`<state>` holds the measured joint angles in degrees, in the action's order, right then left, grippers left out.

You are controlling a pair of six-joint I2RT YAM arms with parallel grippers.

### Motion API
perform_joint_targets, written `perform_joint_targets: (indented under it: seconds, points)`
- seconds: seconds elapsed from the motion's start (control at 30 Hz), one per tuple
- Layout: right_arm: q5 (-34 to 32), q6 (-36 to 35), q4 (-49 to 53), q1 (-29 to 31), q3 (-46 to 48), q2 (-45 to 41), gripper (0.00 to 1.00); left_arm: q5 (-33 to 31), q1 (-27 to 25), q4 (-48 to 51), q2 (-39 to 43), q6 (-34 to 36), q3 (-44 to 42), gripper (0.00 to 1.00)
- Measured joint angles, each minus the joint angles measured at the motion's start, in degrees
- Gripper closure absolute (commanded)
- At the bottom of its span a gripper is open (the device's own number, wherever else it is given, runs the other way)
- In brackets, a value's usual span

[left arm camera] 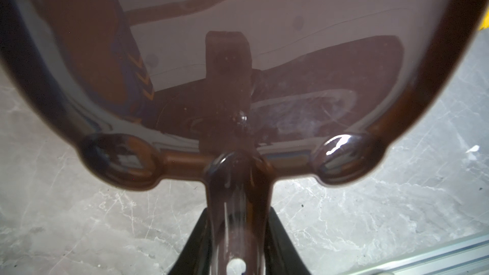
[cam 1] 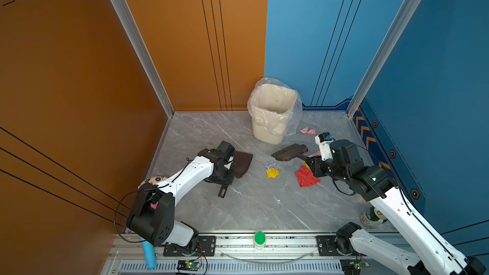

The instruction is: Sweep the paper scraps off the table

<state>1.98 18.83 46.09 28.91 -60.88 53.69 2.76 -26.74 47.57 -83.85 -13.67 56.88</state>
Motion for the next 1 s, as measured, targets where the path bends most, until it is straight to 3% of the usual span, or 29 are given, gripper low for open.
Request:
perform_joint_targets:
  seconds: [0.23,0.5,0.77,1.0]
  points:
    - [-0.5,-3.2,6.5,3.7,0.0,4.5,1.0,0.0,-2.4,0.9,-5.3,1.1,2.7,1.0]
    - [0.4,-7.0,5.7,9.4,0.0,11.5,1.0,0.0,-4.4,1.1,-9.0,1.7,5.2,1.0]
    - [6.2,-7.6,-3.7,8.5,3.3,10.5,1.0,-1.5,-5.2,1.9,-9.8,1.9,5.8,1.0]
    - [10.7,-8.5,-3.9,0.7,4.1,1.3,1.0,-3.5,-3.8,3.3,-8.4,1.7,5.2,1.0]
